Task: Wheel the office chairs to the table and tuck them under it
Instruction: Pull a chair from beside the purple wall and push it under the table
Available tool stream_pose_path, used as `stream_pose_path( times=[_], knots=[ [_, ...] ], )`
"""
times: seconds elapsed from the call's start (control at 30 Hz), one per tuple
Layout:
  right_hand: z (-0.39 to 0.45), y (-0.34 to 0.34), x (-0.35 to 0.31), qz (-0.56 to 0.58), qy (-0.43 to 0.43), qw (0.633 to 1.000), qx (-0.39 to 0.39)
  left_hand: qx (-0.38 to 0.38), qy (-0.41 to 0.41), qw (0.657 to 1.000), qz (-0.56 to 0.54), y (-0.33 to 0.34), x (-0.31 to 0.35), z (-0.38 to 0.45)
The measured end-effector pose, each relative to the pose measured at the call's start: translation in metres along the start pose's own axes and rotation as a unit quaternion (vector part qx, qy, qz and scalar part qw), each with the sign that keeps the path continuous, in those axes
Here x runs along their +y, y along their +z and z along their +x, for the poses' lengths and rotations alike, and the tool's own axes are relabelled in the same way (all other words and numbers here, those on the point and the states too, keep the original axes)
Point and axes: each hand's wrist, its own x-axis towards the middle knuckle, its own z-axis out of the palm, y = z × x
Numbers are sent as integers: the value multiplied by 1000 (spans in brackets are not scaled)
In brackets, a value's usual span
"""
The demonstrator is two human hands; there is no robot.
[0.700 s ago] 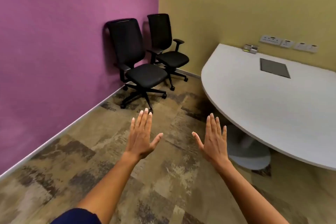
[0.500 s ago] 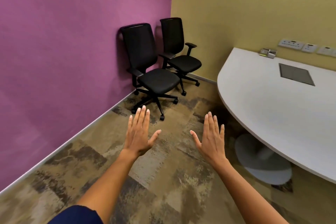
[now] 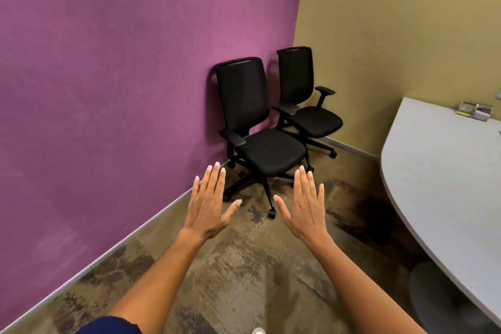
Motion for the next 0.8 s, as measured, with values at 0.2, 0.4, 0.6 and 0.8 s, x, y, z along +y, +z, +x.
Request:
stream_pose_path(
  times=[0.2,0.4,0.6,0.8],
  knots=[
    [151,33,0,16,-32,999,14,23,-30,999,5,11,-49,124],
    [266,58,-21,28,-62,998,9,26,-50,998,9,25,-97,215],
    [385,114,-48,14,-71,997,-15,17,-50,999,9,59,-176,324],
    [500,172,-77,1,-48,999,-13,1,-33,999,-9,79,-262,444]
  ],
)
